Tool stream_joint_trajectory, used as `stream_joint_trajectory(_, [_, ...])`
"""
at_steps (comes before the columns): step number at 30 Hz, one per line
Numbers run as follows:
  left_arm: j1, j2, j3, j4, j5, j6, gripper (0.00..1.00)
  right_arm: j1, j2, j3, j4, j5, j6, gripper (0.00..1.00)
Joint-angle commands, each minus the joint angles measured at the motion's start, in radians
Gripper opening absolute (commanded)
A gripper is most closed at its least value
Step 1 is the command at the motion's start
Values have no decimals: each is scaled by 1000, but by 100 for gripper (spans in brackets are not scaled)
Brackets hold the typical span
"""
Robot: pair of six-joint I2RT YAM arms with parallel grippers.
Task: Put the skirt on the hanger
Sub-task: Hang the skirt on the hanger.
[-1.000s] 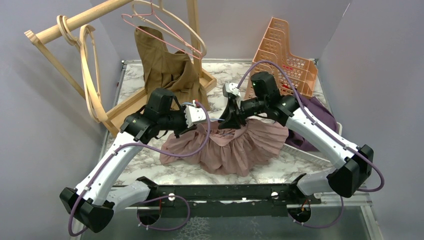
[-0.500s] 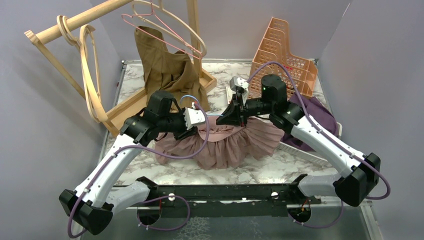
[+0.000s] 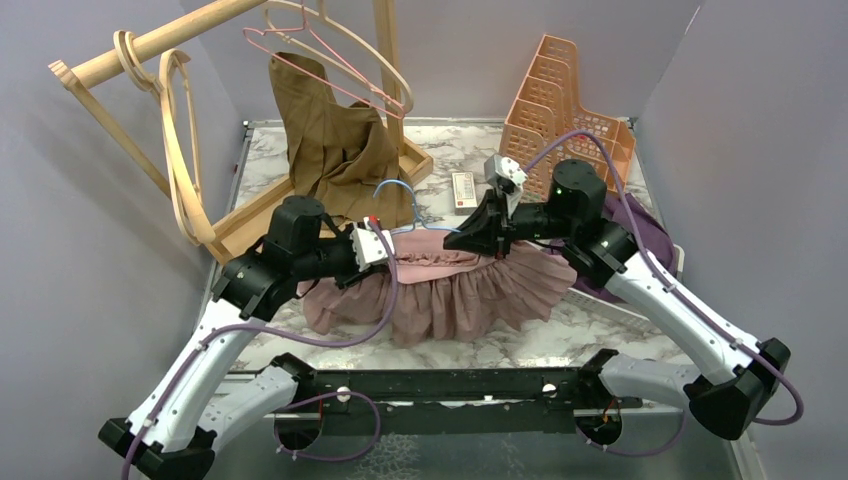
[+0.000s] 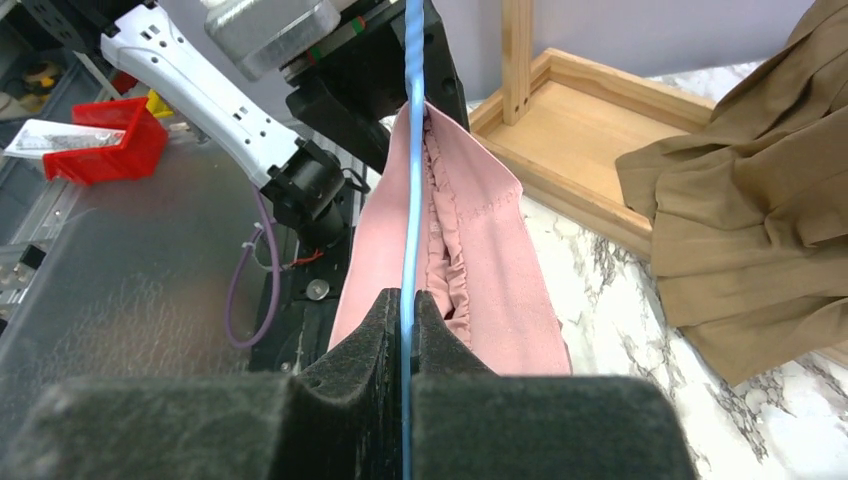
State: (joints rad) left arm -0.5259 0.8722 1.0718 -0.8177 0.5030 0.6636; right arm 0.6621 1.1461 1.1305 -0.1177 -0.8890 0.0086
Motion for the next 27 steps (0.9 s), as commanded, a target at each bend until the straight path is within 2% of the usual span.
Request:
stream_joint_trajectory(1, [-2, -74, -4, 33, 4, -72, 41, 2, -74, -21, 84, 43, 23, 1])
stream_joint_trajectory(3, [-2, -105, 5, 96, 2, -123, 45, 1, -83, -25, 82, 35, 28, 1])
stream_joint_trajectory(7, [-2, -157, 26, 281, -40, -243, 58, 2, -77, -13, 87, 19, 39, 1])
stream_joint_trajectory(11, [-2, -191, 22, 383, -103, -310, 66, 2, -45, 21, 98, 14, 47, 1])
stream_joint_trajectory(16, [-2, -211, 31, 415, -146, -393, 65, 2, -12, 64, 122, 4, 53, 1])
stream_joint_trajectory(21, [-2, -169, 53, 473, -6, -471, 62, 3, 32, 113, 157, -50, 72, 1])
stream_joint_trajectory(24, [-3, -118, 82, 527, 11, -567, 59, 6, 71, 157, 160, -88, 80, 1])
stream_joint_trajectory(27, [-2, -71, 115, 532, 9, -575, 56, 15, 103, 190, 162, -106, 74, 1])
